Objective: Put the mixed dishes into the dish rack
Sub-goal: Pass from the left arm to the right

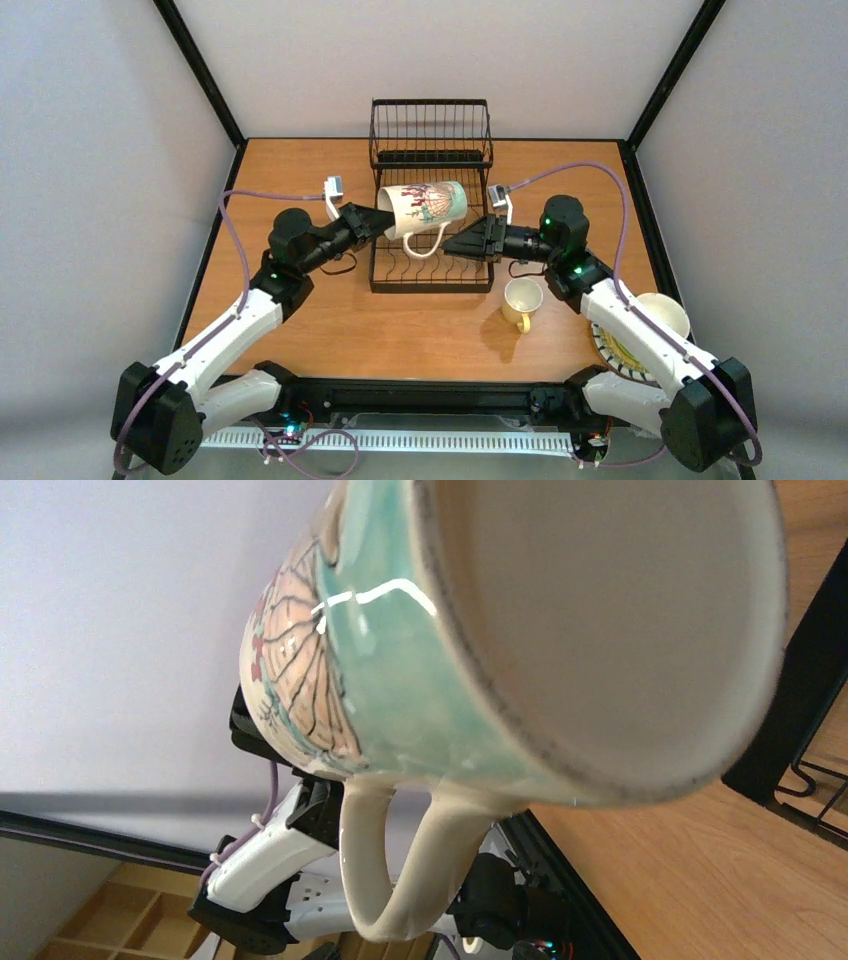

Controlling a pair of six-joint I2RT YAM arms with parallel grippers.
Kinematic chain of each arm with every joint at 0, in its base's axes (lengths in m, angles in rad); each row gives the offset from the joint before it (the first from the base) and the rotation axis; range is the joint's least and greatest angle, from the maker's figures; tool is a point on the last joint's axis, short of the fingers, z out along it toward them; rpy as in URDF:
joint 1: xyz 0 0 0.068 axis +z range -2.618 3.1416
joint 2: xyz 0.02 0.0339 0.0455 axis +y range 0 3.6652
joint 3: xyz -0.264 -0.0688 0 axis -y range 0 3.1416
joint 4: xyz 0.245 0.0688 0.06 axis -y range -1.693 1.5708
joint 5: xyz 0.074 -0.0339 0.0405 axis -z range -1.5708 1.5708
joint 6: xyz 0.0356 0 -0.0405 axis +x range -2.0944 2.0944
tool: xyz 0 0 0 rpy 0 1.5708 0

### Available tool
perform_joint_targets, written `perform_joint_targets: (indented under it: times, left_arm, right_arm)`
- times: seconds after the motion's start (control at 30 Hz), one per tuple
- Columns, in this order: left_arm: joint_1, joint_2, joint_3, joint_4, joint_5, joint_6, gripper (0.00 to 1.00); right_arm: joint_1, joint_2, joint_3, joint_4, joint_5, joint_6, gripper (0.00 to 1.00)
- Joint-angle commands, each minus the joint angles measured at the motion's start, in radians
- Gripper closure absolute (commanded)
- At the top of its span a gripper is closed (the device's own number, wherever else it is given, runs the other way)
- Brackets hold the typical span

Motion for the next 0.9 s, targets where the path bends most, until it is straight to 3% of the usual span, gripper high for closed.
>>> perform_joint_targets:
  times: [0.0, 0.53, 0.87]
  left_arm:
    - [-0.01, 0.016, 0.026, 0.229, 0.041, -0.052, 1.0]
    - [-0.012, 0.107, -0.011, 0.433, 0.031, -0.121, 1.0]
    - [-0.099, 0.19, 0.027, 0.476, -0.071, -0.092, 1.0]
  right_arm:
    - [0.012, 0.032, 0.038, 0.076, -0.006, 0.034, 0.01]
    - [0.047, 0.117, 0.083, 0.148, 0.039, 0.072, 0.01]
    - [0.071, 0.15, 0.094, 0.165, 0.097, 0.082, 0.02]
